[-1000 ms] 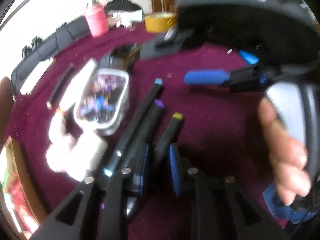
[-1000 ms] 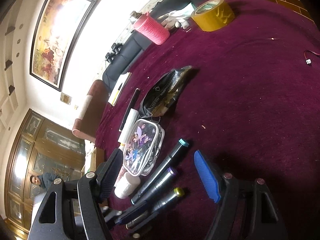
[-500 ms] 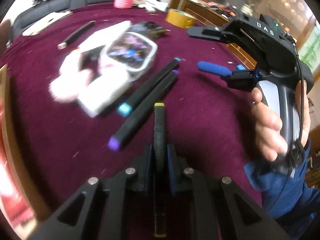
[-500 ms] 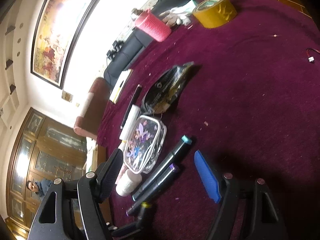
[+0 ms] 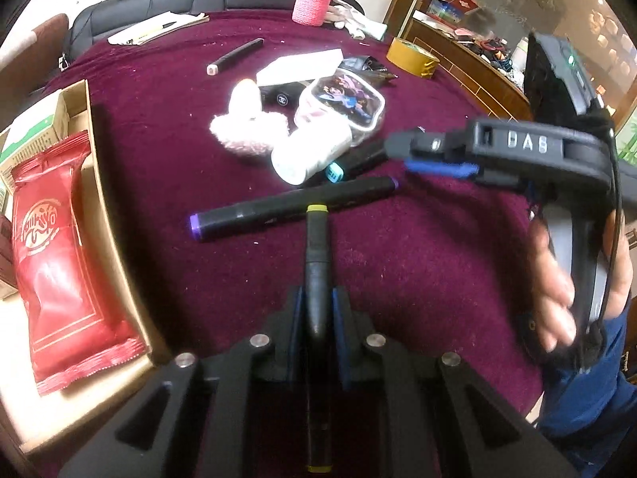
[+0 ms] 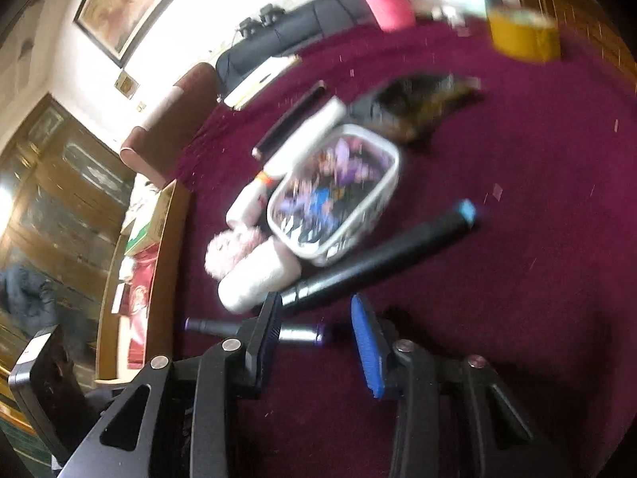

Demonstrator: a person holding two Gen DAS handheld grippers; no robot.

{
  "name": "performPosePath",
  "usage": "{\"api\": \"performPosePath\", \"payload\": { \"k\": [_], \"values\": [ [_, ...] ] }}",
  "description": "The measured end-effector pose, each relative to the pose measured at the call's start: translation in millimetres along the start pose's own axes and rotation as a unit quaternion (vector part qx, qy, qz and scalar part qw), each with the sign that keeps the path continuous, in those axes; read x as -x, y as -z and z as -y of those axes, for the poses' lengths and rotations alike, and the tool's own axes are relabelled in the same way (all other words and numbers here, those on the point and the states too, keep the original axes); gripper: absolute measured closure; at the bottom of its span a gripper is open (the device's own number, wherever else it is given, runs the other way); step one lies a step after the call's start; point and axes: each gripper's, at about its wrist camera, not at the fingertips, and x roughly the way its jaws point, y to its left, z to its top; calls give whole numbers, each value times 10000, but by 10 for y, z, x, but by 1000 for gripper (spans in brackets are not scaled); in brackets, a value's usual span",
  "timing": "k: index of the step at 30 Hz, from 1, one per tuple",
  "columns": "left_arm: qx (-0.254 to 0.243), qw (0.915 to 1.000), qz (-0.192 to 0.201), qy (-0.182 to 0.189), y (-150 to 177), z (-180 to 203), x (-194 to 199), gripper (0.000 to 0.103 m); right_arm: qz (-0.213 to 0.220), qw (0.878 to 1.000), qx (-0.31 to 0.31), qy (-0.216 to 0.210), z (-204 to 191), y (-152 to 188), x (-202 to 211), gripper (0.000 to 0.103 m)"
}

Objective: Organize objects
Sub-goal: 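Grasp the purple-capped black marker with the right tool while the left holds its marker, then carry both held markers over the cardboard tray with both tools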

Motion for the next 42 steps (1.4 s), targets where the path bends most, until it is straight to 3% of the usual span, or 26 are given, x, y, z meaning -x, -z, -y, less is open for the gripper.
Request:
{"api": "performPosePath", "payload": {
  "k": [3,6,9,15,17,19,23,27,29,32,35,42],
  "values": [
    [88,9999,-19,47,51,-49,55,89,-7,9997,162,-203,-56,-47,27,62],
    [218,9998,-30,21,120,-95,138,89,-402,9963,605,-464,-237,-29,-81,62],
    [353,9994,-6,-21,192,-151,189,89,-662,9898,1179,-441,-432,9,-193,62],
    [501,9987,49,10,252,-215,221,88,-1029,9687,2213,-462,-691,51,-517,61],
    [500,9987,56,-20,252,-211,221,88,-1337,9595,2435,-465,-750,113,-640,61],
    [498,9987,65,-30,256,-219,225,88,-1292,9497,2835,-312,-860,226,-637,62],
    [527,9986,71,30,259,-252,224,88,-1232,9396,3191,97,-896,397,-560,84],
    [477,9988,93,-14,267,-248,229,88,-945,9461,3054,513,-867,525,-471,86],
    [478,9988,121,-22,270,-250,230,88,-821,9560,2763,555,-784,536,-409,86],
    [445,9989,161,-77,268,-228,224,88,-631,9725,2220,302,-667,532,-338,86],
    [446,9987,193,-129,257,-215,214,88,-531,9810,1865,76,-583,521,-295,86],
    [545,9982,262,-47,223,-235,237,89,-445,9871,1511,-289,-514,536,-138,86]
  ]
}}
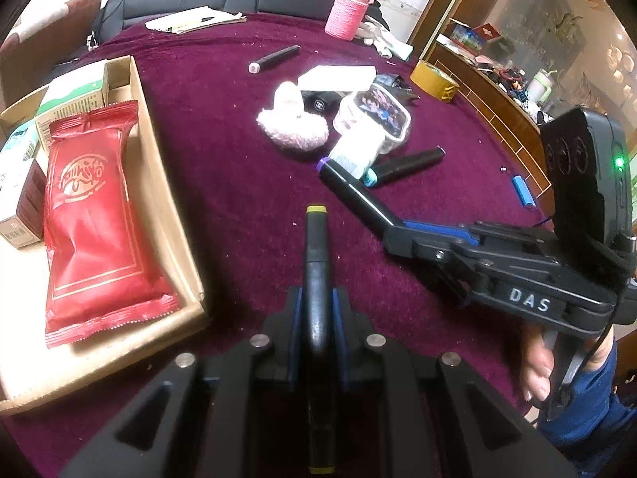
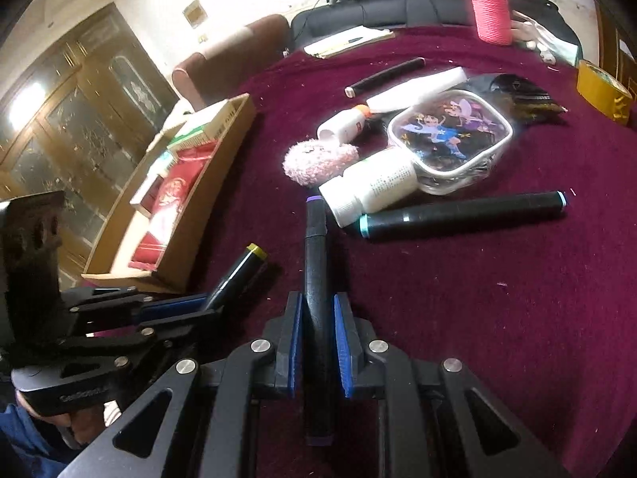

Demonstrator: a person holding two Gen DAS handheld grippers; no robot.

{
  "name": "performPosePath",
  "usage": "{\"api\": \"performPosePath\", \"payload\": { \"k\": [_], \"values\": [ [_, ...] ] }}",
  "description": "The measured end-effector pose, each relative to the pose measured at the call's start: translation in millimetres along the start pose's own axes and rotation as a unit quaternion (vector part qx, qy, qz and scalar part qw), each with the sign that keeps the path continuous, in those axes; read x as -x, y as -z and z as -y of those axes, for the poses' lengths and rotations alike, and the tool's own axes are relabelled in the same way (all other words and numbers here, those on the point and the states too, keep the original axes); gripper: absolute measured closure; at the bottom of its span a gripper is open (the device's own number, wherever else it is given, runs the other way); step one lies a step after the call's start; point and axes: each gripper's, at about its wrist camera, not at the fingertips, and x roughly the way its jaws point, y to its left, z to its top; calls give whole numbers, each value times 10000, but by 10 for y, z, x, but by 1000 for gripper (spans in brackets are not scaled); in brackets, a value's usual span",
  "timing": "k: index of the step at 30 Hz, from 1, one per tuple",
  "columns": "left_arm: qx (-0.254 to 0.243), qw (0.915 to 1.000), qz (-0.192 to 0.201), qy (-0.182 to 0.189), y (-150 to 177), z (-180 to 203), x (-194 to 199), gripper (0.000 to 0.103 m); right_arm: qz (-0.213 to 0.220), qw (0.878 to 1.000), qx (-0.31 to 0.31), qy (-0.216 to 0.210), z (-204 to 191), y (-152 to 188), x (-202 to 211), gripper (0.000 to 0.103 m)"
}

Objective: Organize objects
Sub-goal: 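Carry both held markers over the cardboard tray with both tools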

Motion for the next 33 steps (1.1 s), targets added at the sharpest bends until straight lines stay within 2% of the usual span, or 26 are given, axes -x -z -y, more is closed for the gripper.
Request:
{"api": "performPosePath", "payload": {
  "k": [15,24,33],
  "values": [
    [156,9993,196,295,-45,-37,162,89,21,9993,-174,-323,-111,76,57,86],
    [278,9970,602,399,-122,-132,506,89,196,9988,-162,-426,-282,-64,193,86],
    [525,9922,1093,298,-204,-415,927,88,273,9975,-91,-650,-614,-340,208,86]
  ]
}}
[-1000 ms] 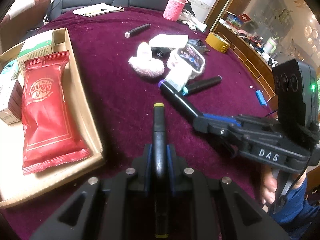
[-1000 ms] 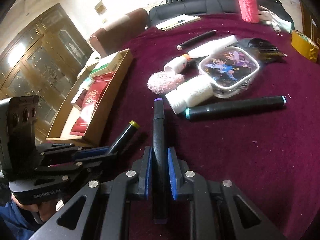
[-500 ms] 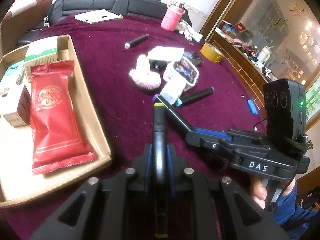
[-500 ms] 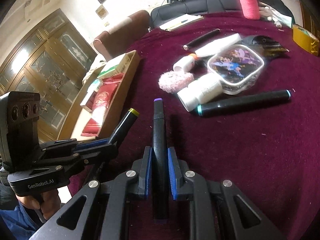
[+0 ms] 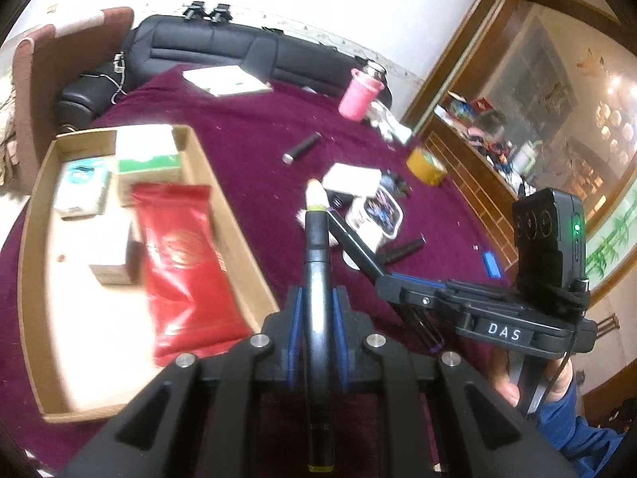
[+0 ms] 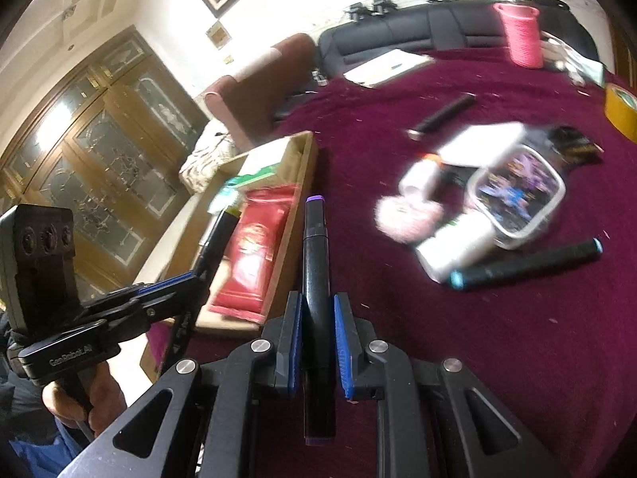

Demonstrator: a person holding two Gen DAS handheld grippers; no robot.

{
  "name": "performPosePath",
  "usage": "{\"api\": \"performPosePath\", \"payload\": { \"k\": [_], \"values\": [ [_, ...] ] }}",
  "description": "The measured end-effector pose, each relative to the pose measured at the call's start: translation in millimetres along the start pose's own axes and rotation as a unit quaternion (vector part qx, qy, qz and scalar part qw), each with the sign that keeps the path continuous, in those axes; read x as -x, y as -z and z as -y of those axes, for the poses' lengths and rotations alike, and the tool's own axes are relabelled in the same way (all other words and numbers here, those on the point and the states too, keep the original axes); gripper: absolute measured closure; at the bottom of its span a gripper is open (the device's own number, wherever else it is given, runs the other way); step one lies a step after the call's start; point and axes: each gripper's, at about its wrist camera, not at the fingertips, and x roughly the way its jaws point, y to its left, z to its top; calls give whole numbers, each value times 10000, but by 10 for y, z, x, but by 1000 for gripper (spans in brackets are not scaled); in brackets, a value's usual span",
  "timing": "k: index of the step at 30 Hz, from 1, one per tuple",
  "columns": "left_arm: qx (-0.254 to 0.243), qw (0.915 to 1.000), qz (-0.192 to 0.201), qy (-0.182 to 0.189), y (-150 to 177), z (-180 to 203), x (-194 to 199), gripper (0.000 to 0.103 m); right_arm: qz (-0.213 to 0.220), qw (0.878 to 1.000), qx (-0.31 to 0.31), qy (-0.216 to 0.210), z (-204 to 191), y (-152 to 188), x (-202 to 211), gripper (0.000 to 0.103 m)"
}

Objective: Organize objects
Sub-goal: 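Carry both held markers over the cardboard tray with both tools, then lower both markers into the tray and open both tools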

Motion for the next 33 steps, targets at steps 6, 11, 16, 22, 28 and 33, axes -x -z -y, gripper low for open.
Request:
{"api": "performPosePath", "payload": {
  "k": [6,11,16,22,28,33],
  "values": [
    [251,9992,242,-187,-92,-275,183,88,-19,9998,132,-152,-298,-145,-188,86],
    [497,9976,421,-237,-113,-540,341,88,-57,9995,251,-206,-513,-193,-383,86],
    [765,9950,522,-363,-94,-813,436,88,-186,9988,369,-277,-698,-190,-612,85],
    [1070,9912,571,-529,-75,-1100,465,88,-306,9978,470,-351,-855,-160,-809,85],
    [1370,9867,556,-673,-98,-1378,404,88,-430,9970,516,-391,-1001,-191,-999,85],
    [1582,9830,507,-785,-101,-1596,331,88,-666,9959,388,-466,-1056,-217,-1244,85]
  ]
}}
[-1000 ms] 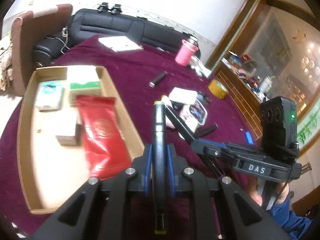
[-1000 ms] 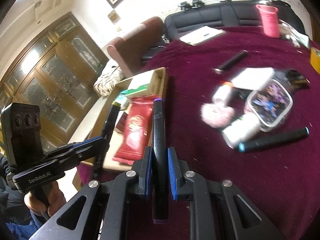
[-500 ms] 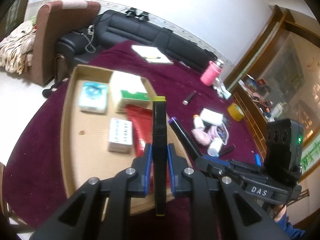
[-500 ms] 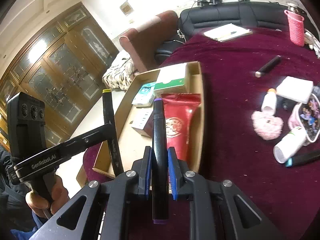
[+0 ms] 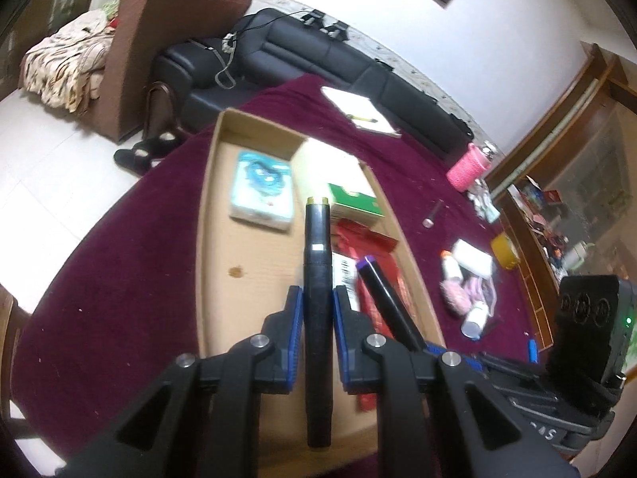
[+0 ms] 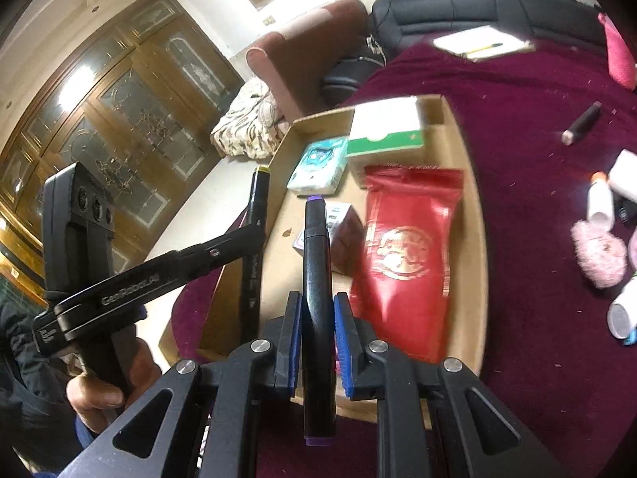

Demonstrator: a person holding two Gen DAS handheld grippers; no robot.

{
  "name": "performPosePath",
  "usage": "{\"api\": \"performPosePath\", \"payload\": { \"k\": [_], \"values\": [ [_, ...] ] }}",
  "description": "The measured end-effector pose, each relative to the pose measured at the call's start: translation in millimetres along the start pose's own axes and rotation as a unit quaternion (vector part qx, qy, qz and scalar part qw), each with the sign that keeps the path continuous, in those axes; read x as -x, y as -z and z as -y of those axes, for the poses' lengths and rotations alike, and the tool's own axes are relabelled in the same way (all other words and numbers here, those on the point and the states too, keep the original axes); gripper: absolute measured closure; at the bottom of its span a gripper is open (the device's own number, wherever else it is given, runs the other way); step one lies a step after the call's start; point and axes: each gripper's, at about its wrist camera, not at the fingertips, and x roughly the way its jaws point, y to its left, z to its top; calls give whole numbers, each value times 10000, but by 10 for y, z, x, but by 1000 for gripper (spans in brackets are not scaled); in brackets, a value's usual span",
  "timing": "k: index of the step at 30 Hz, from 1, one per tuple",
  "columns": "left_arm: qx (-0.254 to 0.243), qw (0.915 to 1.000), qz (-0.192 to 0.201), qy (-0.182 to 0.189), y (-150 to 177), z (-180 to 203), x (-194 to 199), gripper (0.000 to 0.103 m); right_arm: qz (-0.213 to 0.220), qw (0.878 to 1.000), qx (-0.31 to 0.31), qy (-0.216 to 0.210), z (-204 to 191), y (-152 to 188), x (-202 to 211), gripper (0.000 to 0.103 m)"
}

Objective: Organize objects
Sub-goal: 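Lower both markers into the tray and open both tools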

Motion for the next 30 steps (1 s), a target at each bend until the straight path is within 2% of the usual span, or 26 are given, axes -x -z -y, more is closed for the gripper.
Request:
{"api": "performPosePath", "payload": {
  "k": [6,17,21,30],
  "values": [
    [162,9998,-92,-97,-32,-196,-89,88,-174,9998,-39,-94,-82,-21,-214,85],
    [92,9996,-147,-205,38,-245,-138,88,-312,9994,39,-168,-235,0,-415,85],
    [66,9997,-121,-209,38,-228,-123,88,-191,9996,178,102,-295,-13,-448,85],
    [71,9995,-126,-288,39,-251,-140,88,-342,9994,-72,7,-211,-25,-679,85]
  ]
}}
